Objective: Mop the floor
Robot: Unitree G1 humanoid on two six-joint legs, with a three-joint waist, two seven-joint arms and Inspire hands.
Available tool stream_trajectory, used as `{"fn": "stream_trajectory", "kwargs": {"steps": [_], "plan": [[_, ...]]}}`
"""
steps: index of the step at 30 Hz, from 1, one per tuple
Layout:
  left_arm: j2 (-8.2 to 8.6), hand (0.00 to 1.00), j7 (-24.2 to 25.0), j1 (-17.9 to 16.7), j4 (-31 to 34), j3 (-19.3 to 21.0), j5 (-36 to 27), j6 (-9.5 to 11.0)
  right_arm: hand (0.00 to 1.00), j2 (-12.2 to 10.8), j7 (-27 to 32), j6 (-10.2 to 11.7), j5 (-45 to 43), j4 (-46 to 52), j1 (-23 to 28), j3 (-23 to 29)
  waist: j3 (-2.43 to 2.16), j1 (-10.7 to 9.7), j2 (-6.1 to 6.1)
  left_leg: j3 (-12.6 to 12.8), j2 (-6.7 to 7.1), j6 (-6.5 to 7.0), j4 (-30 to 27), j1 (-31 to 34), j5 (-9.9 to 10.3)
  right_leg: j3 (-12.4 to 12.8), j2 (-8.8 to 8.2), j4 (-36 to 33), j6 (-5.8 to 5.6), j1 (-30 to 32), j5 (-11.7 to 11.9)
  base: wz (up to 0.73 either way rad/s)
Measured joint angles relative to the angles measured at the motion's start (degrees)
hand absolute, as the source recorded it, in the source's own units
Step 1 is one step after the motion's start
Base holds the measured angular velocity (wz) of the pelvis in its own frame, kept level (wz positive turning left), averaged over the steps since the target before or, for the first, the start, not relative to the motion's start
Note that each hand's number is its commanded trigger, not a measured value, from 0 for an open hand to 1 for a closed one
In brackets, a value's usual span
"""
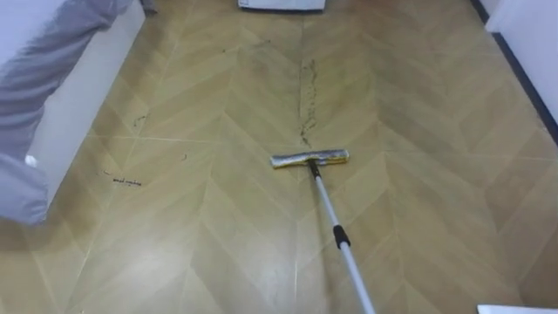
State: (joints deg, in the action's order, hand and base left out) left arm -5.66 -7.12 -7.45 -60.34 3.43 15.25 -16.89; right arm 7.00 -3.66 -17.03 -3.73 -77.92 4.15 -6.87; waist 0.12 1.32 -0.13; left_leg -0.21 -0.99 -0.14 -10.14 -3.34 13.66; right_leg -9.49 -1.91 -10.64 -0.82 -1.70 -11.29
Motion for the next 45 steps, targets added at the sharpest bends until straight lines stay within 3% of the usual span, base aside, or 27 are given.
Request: {"fn": "stream_trajectory", "kwargs": {"steps": [8,13,17,21,23,26,29,30,31,32,33,34,35,36,37,38,39,40,41,42,43,44,45], "plan": [[0.64,0.0,-2.44,2.6,-0.78,-2.52,-0.03,2.59,1.0,-0.08,0.97,0.9,4.81,-0.01,-0.83,-3.21,-0.26,-1.23,0.51,-0.09,-0.1,-0.01,-0.84,4.8,-0.03,-0.17,-0.01,-1.66,0.08,5.36,0.05,0.0],[0.6,0.0,-2.49,4.14,-1.81,-1.34,0.17,5.26,1.0,-0.02,0.98,2.61,5.49,-0.01,-1.55,-3.01,0.09,-1.25,0.53,-0.2,-0.08,0.0,-3.46,9.88,-0.03,-0.71,-0.56,-6.16,0.16,11.42,-0.06,0.0],[0.19,0.0,-2.61,4.99,-2.65,-1.26,0.55,5.85,1.0,0.32,0.96,2.92,5.84,-0.02,-2.68,-2.97,0.5,-1.21,-0.24,-0.21,0.84,0.0,-6.61,14.31,-0.02,-0.31,-2.07,-13.48,0.8,17.98,-1.28,0.0],[-0.31,0.0,-3.25,4.99,-3.72,-1.38,0.63,5.86,1.0,0.93,1.12,3.38,7.96,-0.03,-2.7,-2.98,0.7,-1.09,0.06,-0.24,1.78,0.14,-14.27,21.85,0.13,0.01,-3.55,-19.14,0.8,24.03,-1.76,0.17],[-0.35,0.0,-3.25,4.9,-4.21,-1.39,0.64,5.32,1.0,1.7,1.41,3.42,8.76,-0.04,-2.7,-2.98,1.18,-0.87,0.97,-0.29,2.25,0.29,-18.79,24.91,0.78,-0.12,-4.38,-22.42,0.88,26.16,-2.8,0.21],[-0.86,0.0,-3.46,4.82,-5.71,-1.85,0.49,4.66,1.0,2.41,2.45,3.41,10.06,-0.16,-3.04,-3.04,1.24,-0.13,1.57,-0.34,2.65,0.13,-27.58,29.93,3.23,-0.68,-5.82,-28.79,1.25,29.67,-6.06,0.08],[-1.07,0.0,-3.49,4.64,-6.92,-2.65,0.01,4.6,1.0,2.49,2.75,3.37,11.26,-1.42,-3.95,-3.08,1.4,1.04,1.85,-0.99,2.67,-0.84,-38.68,34.42,5.63,-0.57,-5.88,-35.46,2.3,31.01,-11.52,0.15],[-1.36,0.0,-3.52,4.62,-6.88,-4.18,-0.06,4.6,1.0,2.52,2.81,3.38,11.45,-2.48,-5.59,-3.06,1.34,1.35,1.61,-1.02,2.73,-1.11,-44.1,37.1,5.87,-0.06,-5.91,-37.37,2.04,31.51,-15.16,0.22],[-1.48,0.0,-3.54,5.09,-6.8,-5.62,-0.05,4.74,1.0,2.98,3.03,3.35,11.45,-3.56,-7.46,-2.5,1.34,2.08,1.89,-1.51,2.27,-1.01,-50.77,40.57,5.63,0.18,-5.62,-41.47,2.85,33.43,-17.5,0.18],[-1.6,0.0,-3.55,5.27,-6.76,-6.05,-0.06,4.75,1.0,3.17,3.08,3.43,11.44,-4.36,-8.62,-2.26,1.35,2.49,1.82,-1.55,1.89,-0.88,-53.93,42.28,5.03,0.09,-5.57,-43.56,3.15,34.36,-18.47,0.04],[-2.04,0.0,-3.73,5.32,-6.51,-6.93,-1.29,4.87,1.0,3.81,3.07,3.3,11.5,-5.01,-10.95,-2.08,1.35,3.71,1.35,-1.39,1.06,-1.09,-59.76,45.49,3.09,0.83,-4.97,-47.38,3.86,36.08,-20.38,-0.1],[-2.57,0.0,-3.86,5.49,-6.43,-8.32,-2.49,5.05,1.0,4.75,3.04,3.29,11.81,-4.96,-13.34,-2.08,1.29,4.77,0.57,-0.98,0.3,-1.16,-64.89,48.57,-0.68,1.71,-4.3,-50.48,4.22,37.54,-21.79,-0.14],[-2.67,0.0,-3.85,5.35,-6.42,-8.82,-2.62,5.03,1.0,5.26,3.03,3.3,11.84,-4.9,-14.59,-2.09,1.35,5.28,0.37,-0.82,-0.21,-1.2,-66.91,50.06,-2.8,1.86,-3.93,-51.38,4.61,37.79,-22.33,-0.13],[-2.84,0.0,-3.72,5.37,-6.38,-9.43,-2.94,5.13,1.0,6.25,2.85,3.42,12.33,-4.75,-17.08,-2.2,1.7,5.86,-0.21,-0.76,-0.69,-1.14,-70.01,52.31,-7.25,1.96,-3.54,-52.67,5.23,37.89,-22.75,0.0],[-2.91,0.0,-3.27,5.31,-6.42,-9.58,-3.21,5.2,1.0,7.03,2.2,3.91,13.46,-4.62,-18.8,-2.65,1.77,6.37,-0.98,-0.68,-0.65,-1.13,-70.75,53.79,-8.93,2.01,-3.42,-53.28,5.72,37.82,-23.06,0.07],[-2.92,0.0,-3.08,5.34,-6.4,-10.07,-3.22,5.19,1.0,7.44,1.84,4.04,14.3,-4.51,-19.55,-2.74,1.69,6.71,-0.85,-0.28,-0.51,-0.77,-70.14,54.36,-8.41,2.01,-3.29,-53.39,5.88,37.81,-23.14,0.17],[-2.91,0.0,-2.04,5.28,-6.29,-10.51,-3.19,5.28,1.0,8.13,0.93,4.22,15.74,-4.44,-20.34,-3.18,1.78,7.02,-0.85,0.61,-0.07,-0.14,-66.76,55.04,-6.51,2.01,-3.04,-53.29,5.94,37.78,-23.17,0.18],[-2.95,0.0,-1.04,5.06,-6.28,-10.32,-3.19,5.27,1.0,8.21,0.43,5.08,17.01,-4.08,-20.69,-3.18,1.72,7.02,-0.72,2.02,0.55,-0.27,-59.15,54.36,-4.36,2.01,-2.86,-52.62,5.94,37.69,-23.17,0.16],[-2.96,0.0,-0.6,5.04,-6.28,-10.33,-3.19,5.27,1.0,8.21,0.27,5.22,17.6,-3.77,-20.58,-3.2,1.63,7.0,-0.55,2.63,0.88,-0.46,-54.62,53.58,-3.79,2.02,-2.57,-52.1,5.93,37.56,-23.17,0.13],[-3.16,0.0,0.3,5.03,-6.07,-10.33,-3.04,5.26,1.0,8.11,0.06,5.66,19.45,-3.01,-19.57,-3.23,1.48,6.89,-0.26,3.48,1.1,-0.34,-46.1,52.06,-2.13,2.07,-2.21,-50.82,5.89,37.39,-23.18,0.15],[-3.36,0.0,0.99,5.08,-5.43,-10.32,-2.37,5.26,1.0,8.16,-0.28,6.23,21.61,-2.92,-18.02,-3.27,1.32,6.63,-0.05,3.87,1.67,1.77,-41.67,50.74,0.11,2.07,-2.37,-49.55,5.52,37.14,-23.26,0.19],[-3.39,0.0,1.27,5.11,-4.92,-10.32,-1.84,5.22,1.0,8.28,-0.34,6.53,22.49,-2.95,-16.93,-3.33,1.09,6.52,0.27,4.11,1.9,2.09,-40.86,50.58,0.26,2.15,-2.51,-48.69,5.22,36.88,-23.24,0.23],[-3.19,0.0,1.61,5.1,-4.16,-10.38,-0.81,5.25,1.0,8.84,-0.59,6.96,23.49,-3.52,-14.35,-3.68,0.86,6.3,0.53,4.73,2.27,2.92,-39.03,49.57,0.77,2.55,-2.52,-46.22,4.17,35.71,-22.47,0.28]]}}
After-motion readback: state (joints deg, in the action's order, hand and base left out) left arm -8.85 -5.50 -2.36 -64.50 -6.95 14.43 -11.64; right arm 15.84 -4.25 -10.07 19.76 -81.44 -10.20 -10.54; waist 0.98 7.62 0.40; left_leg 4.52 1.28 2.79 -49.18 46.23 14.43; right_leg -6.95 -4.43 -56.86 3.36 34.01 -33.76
